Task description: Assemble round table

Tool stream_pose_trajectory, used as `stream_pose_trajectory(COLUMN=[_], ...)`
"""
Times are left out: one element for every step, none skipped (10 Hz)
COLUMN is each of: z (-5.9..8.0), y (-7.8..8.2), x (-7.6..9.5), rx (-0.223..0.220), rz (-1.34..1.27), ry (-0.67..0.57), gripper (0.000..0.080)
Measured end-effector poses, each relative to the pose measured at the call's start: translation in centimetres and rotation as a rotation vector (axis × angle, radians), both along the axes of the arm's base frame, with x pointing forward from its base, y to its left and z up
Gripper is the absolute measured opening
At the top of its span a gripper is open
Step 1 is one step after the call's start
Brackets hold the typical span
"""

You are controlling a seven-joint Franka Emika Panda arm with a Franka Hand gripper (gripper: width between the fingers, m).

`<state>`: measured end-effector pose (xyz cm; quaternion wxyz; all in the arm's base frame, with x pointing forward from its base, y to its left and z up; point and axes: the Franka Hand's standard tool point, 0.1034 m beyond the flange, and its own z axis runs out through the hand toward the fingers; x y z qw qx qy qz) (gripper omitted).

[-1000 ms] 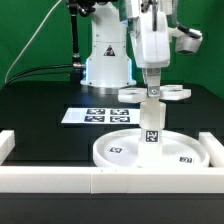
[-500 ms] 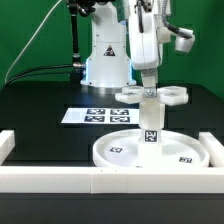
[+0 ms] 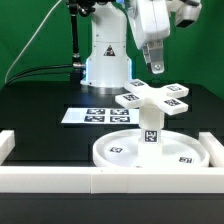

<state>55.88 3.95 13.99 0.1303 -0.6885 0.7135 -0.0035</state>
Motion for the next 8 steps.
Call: stream_pose_trajectory(z=[-0.3, -0.3, -0.5, -0.6, -0.5, -0.5, -0.3, -0.4], y=[0.1, 0.2, 0.5, 0.9, 1.0, 1.3, 1.4, 1.4], x=[-0.1, -0.1, -0.2, -0.3, -0.3, -0.4, 0.0, 0.0], rx=[-0.001, -0.005, -0.065, -0.101, -0.123, -0.122, -0.136, -0.149], rz=[0.003, 0.021, 0.227, 0.382, 0.522, 0.613, 0.706, 0.786], ry=[0.005, 0.003, -0.011, -0.022, -0.036, -0.033, -0.053, -0.066], gripper=[0.0649, 0.0649, 0.0649, 0.0649, 0.0649, 0.0649, 0.0649, 0.0649])
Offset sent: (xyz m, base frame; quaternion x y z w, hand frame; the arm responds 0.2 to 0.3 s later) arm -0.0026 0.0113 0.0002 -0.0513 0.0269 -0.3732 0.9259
